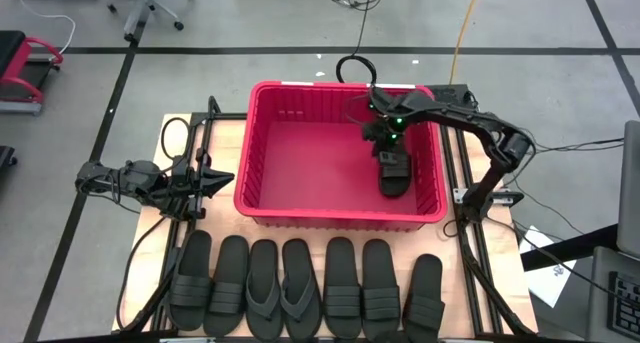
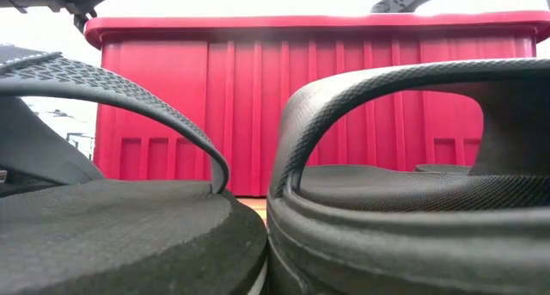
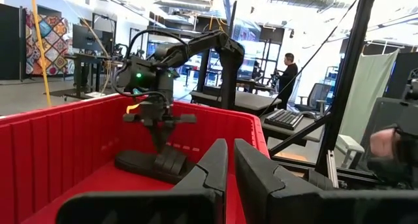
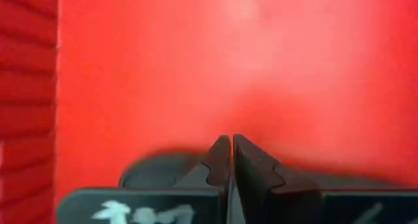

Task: Pick and place slides into bin
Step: Put the black slipper into the red bin

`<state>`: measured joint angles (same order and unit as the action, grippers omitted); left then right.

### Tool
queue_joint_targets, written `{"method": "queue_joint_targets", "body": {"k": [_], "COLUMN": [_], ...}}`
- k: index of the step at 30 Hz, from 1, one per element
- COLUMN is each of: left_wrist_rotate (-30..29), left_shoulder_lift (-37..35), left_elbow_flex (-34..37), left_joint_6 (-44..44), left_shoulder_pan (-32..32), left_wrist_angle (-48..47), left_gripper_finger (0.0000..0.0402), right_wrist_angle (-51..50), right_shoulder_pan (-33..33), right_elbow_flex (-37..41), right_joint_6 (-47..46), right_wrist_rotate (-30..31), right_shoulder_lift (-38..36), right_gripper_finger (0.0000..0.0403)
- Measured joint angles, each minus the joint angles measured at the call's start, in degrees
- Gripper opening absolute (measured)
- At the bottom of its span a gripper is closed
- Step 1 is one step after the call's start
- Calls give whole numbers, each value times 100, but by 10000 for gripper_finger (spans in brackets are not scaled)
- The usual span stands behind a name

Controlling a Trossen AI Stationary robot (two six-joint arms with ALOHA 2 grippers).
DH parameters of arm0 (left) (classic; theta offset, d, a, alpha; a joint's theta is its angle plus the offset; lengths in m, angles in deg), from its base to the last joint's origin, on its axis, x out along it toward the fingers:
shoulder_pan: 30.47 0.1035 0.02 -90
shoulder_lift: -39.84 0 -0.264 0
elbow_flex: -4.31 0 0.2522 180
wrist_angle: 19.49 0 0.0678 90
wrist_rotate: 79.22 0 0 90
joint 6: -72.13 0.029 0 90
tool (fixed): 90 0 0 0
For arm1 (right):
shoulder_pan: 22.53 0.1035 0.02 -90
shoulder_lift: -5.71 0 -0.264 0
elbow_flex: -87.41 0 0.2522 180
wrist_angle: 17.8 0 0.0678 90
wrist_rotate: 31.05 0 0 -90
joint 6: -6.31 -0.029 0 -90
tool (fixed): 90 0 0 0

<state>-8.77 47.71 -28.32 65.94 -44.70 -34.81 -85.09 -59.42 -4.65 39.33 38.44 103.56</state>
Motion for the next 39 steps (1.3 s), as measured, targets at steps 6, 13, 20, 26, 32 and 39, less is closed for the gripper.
{"method": "queue_joint_targets", "body": {"k": [6,13,20,26,32,39], "left_wrist_rotate": [-1,-1,-1,-1,-1,-1], "left_shoulder_lift": [0,0,1,0,-1,-1], "left_elbow_flex": [0,0,0,0,0,0], "left_joint_6": [-3,-7,-8,-7,-8,-7], "left_shoulder_pan": [-1,-1,-1,0,1,0], "left_wrist_angle": [-1,-1,-1,-1,-1,0], "left_gripper_finger": [26,26,26,26,26,26], "right_wrist_angle": [57,-294,-350,-544,-722,-594], "right_shoulder_pan": [193,326,341,346,411,403], "right_elbow_flex": [0,85,317,572,596,217], "right_joint_6": [68,535,679,857,898,695], "right_wrist_rotate": [229,257,253,267,666,717], "right_shoulder_lift": [360,722,830,826,817,815], "right_gripper_finger": [1,0,0,0,0,0]}}
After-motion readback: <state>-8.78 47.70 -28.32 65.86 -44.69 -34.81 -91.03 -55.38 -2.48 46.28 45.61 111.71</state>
